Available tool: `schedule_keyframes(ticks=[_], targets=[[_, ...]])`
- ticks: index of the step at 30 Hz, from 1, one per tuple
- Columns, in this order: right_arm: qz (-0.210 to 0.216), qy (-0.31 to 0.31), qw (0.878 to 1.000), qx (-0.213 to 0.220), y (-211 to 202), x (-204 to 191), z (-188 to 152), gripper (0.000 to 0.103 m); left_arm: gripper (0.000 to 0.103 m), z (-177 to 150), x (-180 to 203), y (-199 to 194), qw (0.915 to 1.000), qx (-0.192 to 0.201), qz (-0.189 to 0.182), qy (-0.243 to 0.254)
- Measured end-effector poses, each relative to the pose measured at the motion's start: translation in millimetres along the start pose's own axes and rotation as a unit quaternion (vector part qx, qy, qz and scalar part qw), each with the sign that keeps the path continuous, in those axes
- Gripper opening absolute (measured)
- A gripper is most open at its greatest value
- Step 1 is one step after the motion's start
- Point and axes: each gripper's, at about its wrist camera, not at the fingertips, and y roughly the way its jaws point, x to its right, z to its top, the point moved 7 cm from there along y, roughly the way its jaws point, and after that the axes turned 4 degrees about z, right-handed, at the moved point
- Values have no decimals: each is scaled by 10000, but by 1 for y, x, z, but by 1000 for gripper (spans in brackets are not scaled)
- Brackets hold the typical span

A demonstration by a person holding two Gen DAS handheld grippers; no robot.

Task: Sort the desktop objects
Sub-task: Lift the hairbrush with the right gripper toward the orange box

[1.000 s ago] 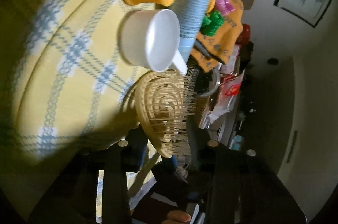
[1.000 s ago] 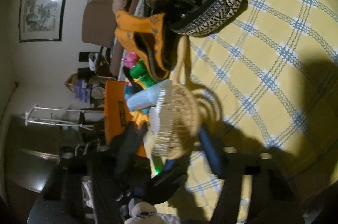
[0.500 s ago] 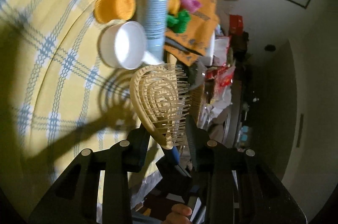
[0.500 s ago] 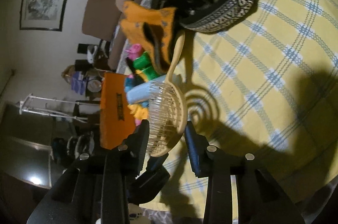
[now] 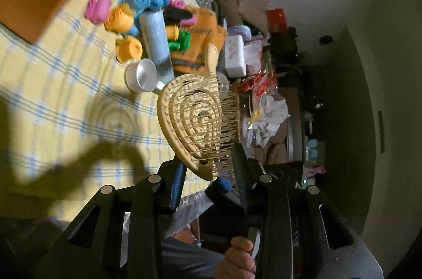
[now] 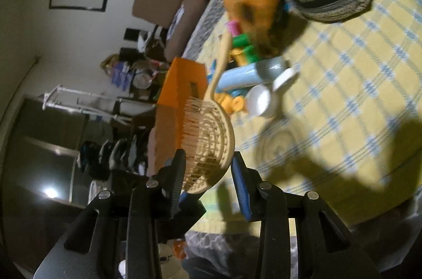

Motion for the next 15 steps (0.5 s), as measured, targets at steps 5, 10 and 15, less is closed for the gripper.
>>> schedule_keyframes(ticks=[5, 10, 15], targets=[[93, -456, 9988, -127, 17, -30, -8, 37, 32, 6, 7, -38, 9993, 298, 50, 230], [184, -585, 9976, -322, 50, -51, -11, 37, 32, 34, 2, -68, 9977, 639, 121, 202], [209, -723, 9957, -531, 91, -70, -13, 37, 33, 66, -7, -96, 9955, 928, 173, 127]])
